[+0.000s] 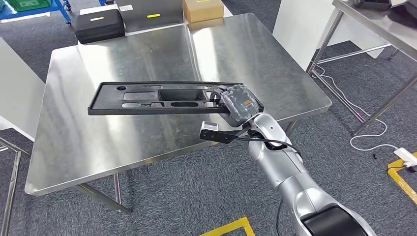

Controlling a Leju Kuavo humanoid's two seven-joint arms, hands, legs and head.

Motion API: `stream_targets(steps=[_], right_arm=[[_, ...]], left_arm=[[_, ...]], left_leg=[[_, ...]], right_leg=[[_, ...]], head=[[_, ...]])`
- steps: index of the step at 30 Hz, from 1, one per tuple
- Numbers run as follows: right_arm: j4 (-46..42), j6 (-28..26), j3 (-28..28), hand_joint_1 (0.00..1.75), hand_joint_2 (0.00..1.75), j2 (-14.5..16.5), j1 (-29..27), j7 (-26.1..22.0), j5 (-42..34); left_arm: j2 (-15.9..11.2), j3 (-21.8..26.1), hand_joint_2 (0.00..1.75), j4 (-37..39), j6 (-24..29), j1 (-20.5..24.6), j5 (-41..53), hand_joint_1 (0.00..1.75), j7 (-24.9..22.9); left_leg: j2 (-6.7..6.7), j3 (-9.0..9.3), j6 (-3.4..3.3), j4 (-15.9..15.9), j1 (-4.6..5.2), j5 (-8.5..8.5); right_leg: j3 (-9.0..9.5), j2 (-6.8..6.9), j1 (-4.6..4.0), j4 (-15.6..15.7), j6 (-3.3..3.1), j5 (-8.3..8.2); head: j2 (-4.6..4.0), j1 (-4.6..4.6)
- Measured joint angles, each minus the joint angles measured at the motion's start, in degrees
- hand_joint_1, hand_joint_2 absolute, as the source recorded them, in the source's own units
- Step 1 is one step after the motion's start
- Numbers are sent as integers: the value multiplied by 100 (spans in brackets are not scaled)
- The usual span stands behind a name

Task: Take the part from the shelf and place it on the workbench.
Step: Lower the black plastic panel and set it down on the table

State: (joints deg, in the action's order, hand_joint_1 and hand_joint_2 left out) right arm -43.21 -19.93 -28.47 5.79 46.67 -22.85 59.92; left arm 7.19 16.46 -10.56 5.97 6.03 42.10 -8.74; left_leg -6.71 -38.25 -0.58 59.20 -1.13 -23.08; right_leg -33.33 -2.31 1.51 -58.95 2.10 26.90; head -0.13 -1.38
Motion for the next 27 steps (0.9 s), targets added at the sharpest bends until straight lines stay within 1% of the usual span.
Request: stream_targets(steps=[1,2,3,4,5,6,7,8,9,10,11,12,13,14,15,16,17,18,19,20,21,22,23,25,26,27], right_arm=[[14,-1,-19,173,175,35,9,3,-1],[28,-3,-32,173,175,58,18,8,-1],[45,-5,-40,173,175,70,27,13,-3],[67,-8,-44,173,175,74,32,19,-5],[95,-13,-46,173,175,68,34,25,-8],[124,-17,-48,173,175,63,34,28,-11],[151,-25,-50,173,175,62,34,29,-14],[173,-34,-54,173,175,63,37,29,-17],[187,-45,-58,173,175,64,43,27,-20],[197,-58,-63,173,175,64,55,25,-22],[205,-67,-67,173,175,61,70,24,-23],[212,-74,-70,173,175,58,84,23,-21],[217,-82,-73,173,175,55,96,30,-8],[223,-98,-76,173,175,52,103,59,27],[226,-135,-81,173,175,47,106,121,97],[227,-212,-89,173,175,24,111,232,221],[231,-323,-100,173,175,-17,123,394,389],[241,-448,-111,173,175,-88,138,597,585],[260,-566,-119,173,175,-180,159,809,772],[296,-652,-112,173,175,-290,183,1005,922],[352,-707,-81,173,175,-416,213,1155,1027],[419,-747,-30,173,175,-542,254,1241,1090],[499,-793,43,173,175,-673,306,1290,1137],[687,-923,224,173,175,-919,448,1342,1201],[793,-1000,322,173,175,-1020,523,1371,1229],[903,-1070,425,173,175,-1112,590,1402,1251]], left_arm=[[-4,0,175,0,-1,-6,1,0,0],[-8,0,175,0,-1,-4,3,0,-1],[-8,0,175,0,-1,2,5,0,-1],[-7,0,175,0,-1,7,9,0,-1],[-6,0,175,0,2,7,23,0,13],[-6,0,175,0,5,0,42,0,44],[-7,0,175,0,9,-6,67,0,87],[-10,0,175,0,12,-10,91,0,137],[-15,0,175,0,14,-8,104,0,175],[-19,0,175,0,15,2,111,0,200],[-22,0,175,-1,19,14,111,0,227],[-24,1,175,-1,27,23,109,0,266],[-24,4,175,-1,44,27,96,0,337],[-24,16,175,-1,64,26,60,0,461],[-22,36,175,-1,82,25,11,0,624],[-19,66,175,-2,96,30,-52,0,835],[-13,106,175,-4,94,44,-135,0,1093],[-1,156,175,-7,71,63,-224,0,1397],[15,211,175,-11,41,82,-313,0,1719],[33,268,175,-15,5,97,-387,0,2052],[53,319,175,-19,-1,101,-434,0,2392],[70,359,175,-22,43,96,-458,0,2712],[90,397,175,-24,136,88,-474,0,3042],[131,475,175,-28,375,76,-527,0,3588],[149,515,175,-29,459,77,-546,0,3769],[159,550,175,-30,502,78,-558,0,3881]], left_leg=[[125,-45,21,85,5,-62],[286,-139,38,289,9,-189],[461,-279,54,602,12,-366],[565,-452,69,981,9,-552],[606,-609,82,1323,2,-690],[624,-694,88,1519,-2,-743],[642,-669,87,1506,-2,-692],[676,-532,76,1281,0,-559],[760,-309,53,901,5,-392],[877,-95,25,529,31,-274],[962,56,-6,252,54,-203],[1016,133,-33,99,78,-184],[1006,136,-53,68,101,-198],[947,132,-78,51,101,-184],[905,143,-109,28,88,-166],[867,154,-144,0,75,-145],[828,164,-183,-26,58,-123],[788,169,-213,-42,43,-106],[738,164,-231,-46,44,-99],[681,161,-243,-45,43,-94],[623,160,-246,-44,43,-92],[572,160,-246,-41,42,-90],[530,161,-246,-37,40,-88],[476,157,-227,-19,45,-90],[459,147,-207,-5,56,-95],[450,133,-188,11,70,-103]], right_leg=[[5,55,9,11,-52,-15],[8,115,12,23,-107,-25],[10,181,-5,25,-152,-23],[9,254,-25,25,-191,-17],[9,330,-45,25,-209,-11],[9,403,-59,24,-216,-7],[10,473,-70,24,-218,-4],[14,538,-78,23,-220,-1],[21,596,-86,23,-220,4],[23,651,-111,22,-216,10],[23,696,-135,20,-206,18],[22,739,-158,21,-194,26],[22,779,-175,26,-178,32],[32,818,-179,34,-157,37],[26,809,-177,26,-131,53],[-2,718,-169,-38,-107,101],[-85,588,-158,-219,-95,200],[-228,440,-138,-518,-95,344],[-403,330,-123,-900,-104,506],[-588,288,-113,-1289,-103,643],[-719,275,-106,-1546,-84,707],[-754,268,-99,-1594,-47,678],[-684,265,-89,-1414,1,561],[-333,263,-51,-602,95,210],[-179,259,-43,-259,104,75],[-82,255,-33,-42,95,-6]], head=[[0,-14],[0,-31],[0,-43],[0,-60],[0,-59],[0,-58],[0,-61],[0,-60],[0,-62],[0,-63],[0,-58],[0,-55],[0,-49],[0,-45],[0,-44],[0,-43],[0,-40],[0,-37],[0,-35],[0,-32],[0,-31],[0,-28],[0,-28],[0,-23],[0,-23],[0,-22]])
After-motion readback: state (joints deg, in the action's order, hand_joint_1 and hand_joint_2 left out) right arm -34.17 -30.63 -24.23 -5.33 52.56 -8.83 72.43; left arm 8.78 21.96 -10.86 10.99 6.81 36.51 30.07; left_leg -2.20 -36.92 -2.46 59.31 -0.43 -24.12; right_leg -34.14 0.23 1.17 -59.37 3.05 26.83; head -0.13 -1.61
